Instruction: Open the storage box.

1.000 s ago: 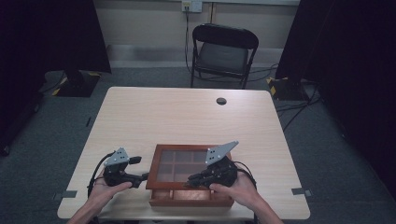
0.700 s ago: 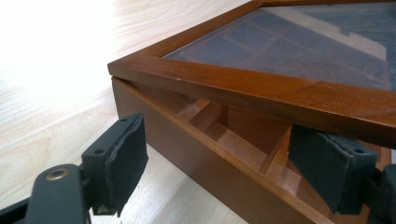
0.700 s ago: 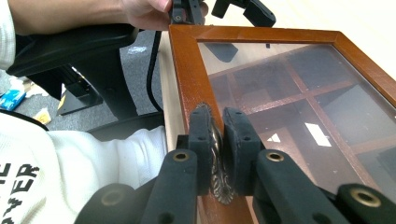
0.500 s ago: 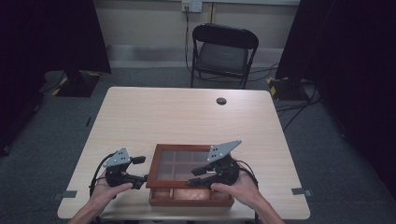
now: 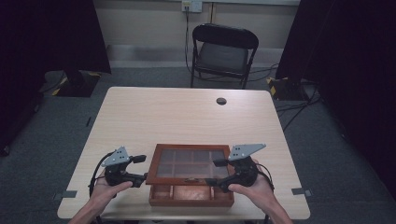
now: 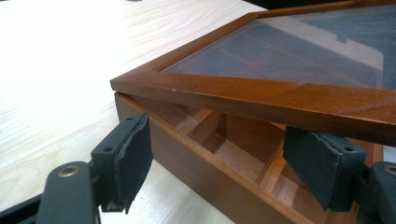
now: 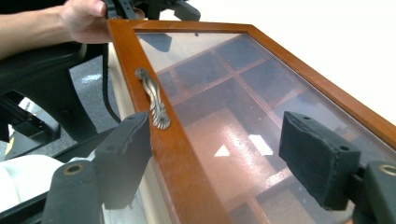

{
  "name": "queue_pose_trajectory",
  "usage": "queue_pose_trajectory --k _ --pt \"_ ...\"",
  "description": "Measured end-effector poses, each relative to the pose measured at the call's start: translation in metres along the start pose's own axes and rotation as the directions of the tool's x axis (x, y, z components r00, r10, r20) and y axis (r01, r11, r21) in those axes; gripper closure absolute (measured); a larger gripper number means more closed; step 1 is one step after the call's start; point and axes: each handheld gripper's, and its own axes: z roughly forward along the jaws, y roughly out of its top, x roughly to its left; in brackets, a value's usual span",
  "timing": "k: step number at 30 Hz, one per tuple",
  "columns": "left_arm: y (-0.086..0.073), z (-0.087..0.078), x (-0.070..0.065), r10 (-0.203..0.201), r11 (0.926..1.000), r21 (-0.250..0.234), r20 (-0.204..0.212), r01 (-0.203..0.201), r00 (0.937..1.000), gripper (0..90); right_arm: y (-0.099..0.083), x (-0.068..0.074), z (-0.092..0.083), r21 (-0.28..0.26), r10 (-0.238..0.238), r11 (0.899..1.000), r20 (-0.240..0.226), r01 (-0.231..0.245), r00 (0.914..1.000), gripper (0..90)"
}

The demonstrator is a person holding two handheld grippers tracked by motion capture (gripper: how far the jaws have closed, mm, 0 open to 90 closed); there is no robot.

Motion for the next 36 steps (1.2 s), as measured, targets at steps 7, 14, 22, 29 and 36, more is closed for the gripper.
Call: queue_pose_trajectory --k 7,14,22,29,36 --pt "0.006 0.003 0.000 0.000 0.9999 -0.014 0.002 0.000 1.0000 23.1 -0.007 -0.001 -0.007 -0.024 -0.008 1.000 0.023 0.009 0.9997 18.6" --pt "0.012 0.000 -0.001 -0.020 0.9989 -0.043 -0.009 0.020 0.9998 26.4 -0.013 -0.008 -0.013 -0.039 0.000 0.999 0.055 0.002 0.9985 14.6" --pt "0.018 0.002 0.002 -0.036 0.9986 -0.037 0.012 0.037 0.9993 26.1 -0.013 -0.011 -0.018 -0.051 -0.008 0.999 0.091 0.013 0.9958 15.2" --pt "0.025 0.004 0.003 -0.057 0.9977 -0.036 0.023 0.057 0.9981 27.9 -0.010 -0.018 -0.022 -0.052 -0.003 0.999 0.105 0.009 0.9945 15.4" --pt "0.032 0.006 0.003 -0.051 0.9980 -0.036 0.017 0.052 0.9985 27.8 -0.012 -0.027 -0.028 -0.059 0.018 0.998 0.143 -0.010 0.9896 15.7"
